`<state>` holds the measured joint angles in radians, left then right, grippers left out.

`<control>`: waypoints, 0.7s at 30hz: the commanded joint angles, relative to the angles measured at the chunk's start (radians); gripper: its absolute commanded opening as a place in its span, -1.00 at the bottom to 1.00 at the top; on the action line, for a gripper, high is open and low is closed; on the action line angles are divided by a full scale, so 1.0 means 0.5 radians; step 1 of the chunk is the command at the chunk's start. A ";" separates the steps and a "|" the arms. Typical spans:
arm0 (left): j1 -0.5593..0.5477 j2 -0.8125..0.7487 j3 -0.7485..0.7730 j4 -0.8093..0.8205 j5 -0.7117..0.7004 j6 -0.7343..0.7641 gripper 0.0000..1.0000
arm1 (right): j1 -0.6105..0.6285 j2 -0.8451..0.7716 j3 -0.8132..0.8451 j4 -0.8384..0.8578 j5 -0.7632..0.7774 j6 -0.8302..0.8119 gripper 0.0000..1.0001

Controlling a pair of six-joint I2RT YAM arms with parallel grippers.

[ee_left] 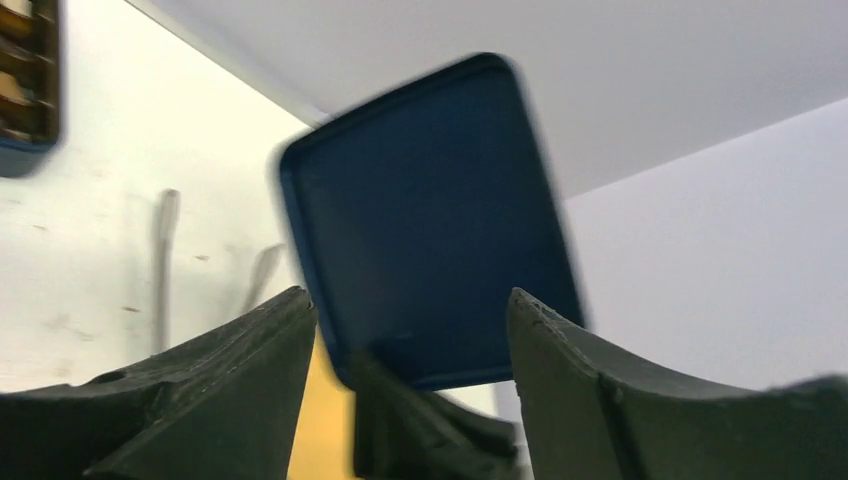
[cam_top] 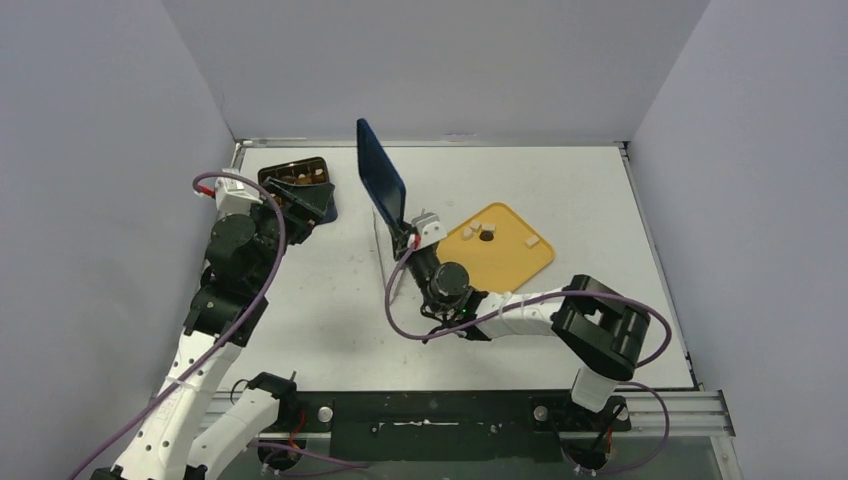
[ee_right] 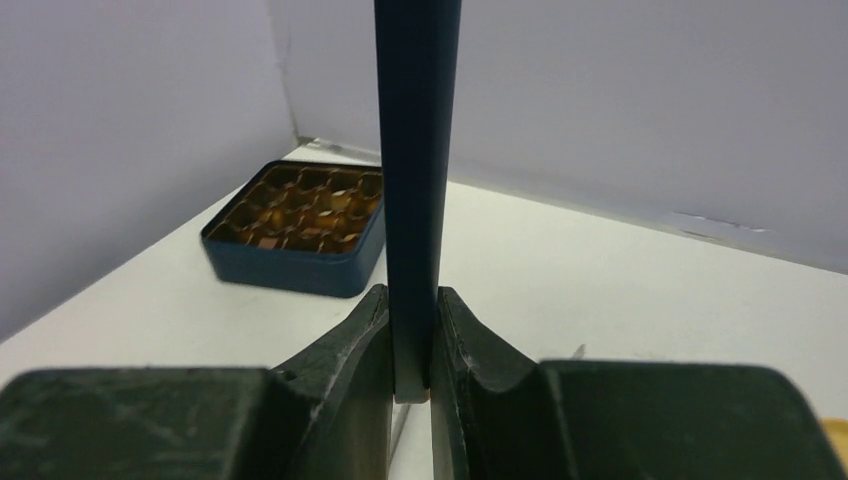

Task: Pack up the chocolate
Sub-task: Adjust the box lid.

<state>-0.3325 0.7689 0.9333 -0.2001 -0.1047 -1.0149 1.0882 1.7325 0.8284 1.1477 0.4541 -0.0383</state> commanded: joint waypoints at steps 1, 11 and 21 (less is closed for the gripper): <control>0.008 0.113 0.176 -0.229 -0.210 0.442 0.40 | -0.113 -0.236 0.074 -0.194 0.034 0.096 -1.00; 0.331 0.660 0.905 -0.774 -0.222 1.025 0.89 | -0.210 -0.100 0.500 -0.700 0.034 -0.580 -0.98; 0.976 1.019 0.878 -0.568 -0.107 1.040 0.72 | -0.233 -0.095 0.582 -0.790 0.017 -0.632 -0.96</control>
<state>0.1001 1.2358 1.4170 -0.5407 -0.1364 -0.5331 0.9802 1.7283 1.0832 0.7338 0.4831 -0.3565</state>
